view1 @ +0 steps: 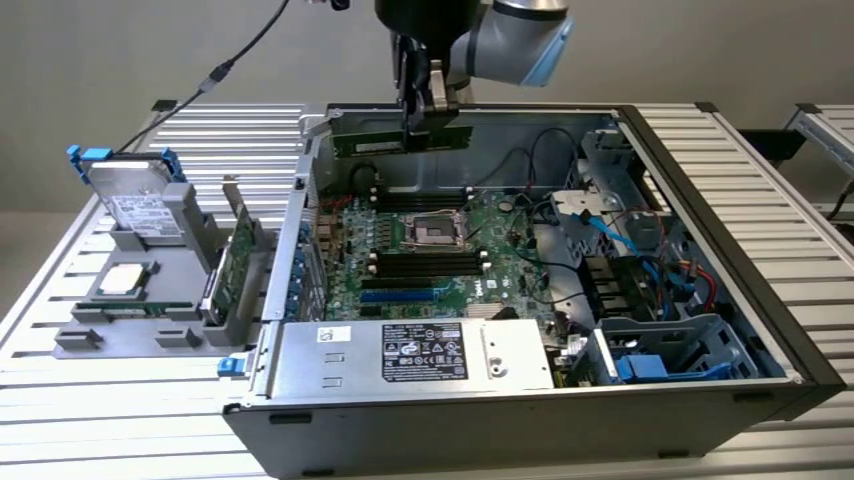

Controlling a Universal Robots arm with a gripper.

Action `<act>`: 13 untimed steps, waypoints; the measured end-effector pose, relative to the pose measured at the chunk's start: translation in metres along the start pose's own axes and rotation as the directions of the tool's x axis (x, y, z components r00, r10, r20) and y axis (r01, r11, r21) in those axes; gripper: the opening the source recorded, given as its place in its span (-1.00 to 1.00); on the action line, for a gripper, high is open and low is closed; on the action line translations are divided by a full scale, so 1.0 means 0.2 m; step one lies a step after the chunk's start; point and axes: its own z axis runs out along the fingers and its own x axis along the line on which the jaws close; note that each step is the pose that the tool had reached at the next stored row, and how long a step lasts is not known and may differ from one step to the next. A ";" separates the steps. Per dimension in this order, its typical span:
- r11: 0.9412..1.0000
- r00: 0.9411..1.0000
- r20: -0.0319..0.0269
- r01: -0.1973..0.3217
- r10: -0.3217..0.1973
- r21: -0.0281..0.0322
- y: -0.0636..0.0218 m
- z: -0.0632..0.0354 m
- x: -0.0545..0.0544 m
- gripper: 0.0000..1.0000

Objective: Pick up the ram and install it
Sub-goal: 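Pick up the ram and move it above insertion slot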

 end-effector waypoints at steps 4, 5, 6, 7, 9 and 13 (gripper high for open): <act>1.000 1.000 0.000 -0.017 0.017 0.003 -0.027 0.028 0.01 -0.71; 1.000 1.000 0.001 -0.022 0.022 0.004 -0.033 0.036 0.01 -0.71; 1.000 1.000 0.001 -0.028 0.028 0.005 -0.038 0.044 0.01 -0.71; 0.999 0.999 0.001 -0.034 0.034 0.006 -0.042 0.052 0.01 -0.71; 0.999 0.999 0.001 -0.046 0.046 0.007 -0.052 0.069 0.02 -0.71; 0.998 0.998 0.002 -0.060 0.060 0.010 -0.070 0.104 0.02 -0.71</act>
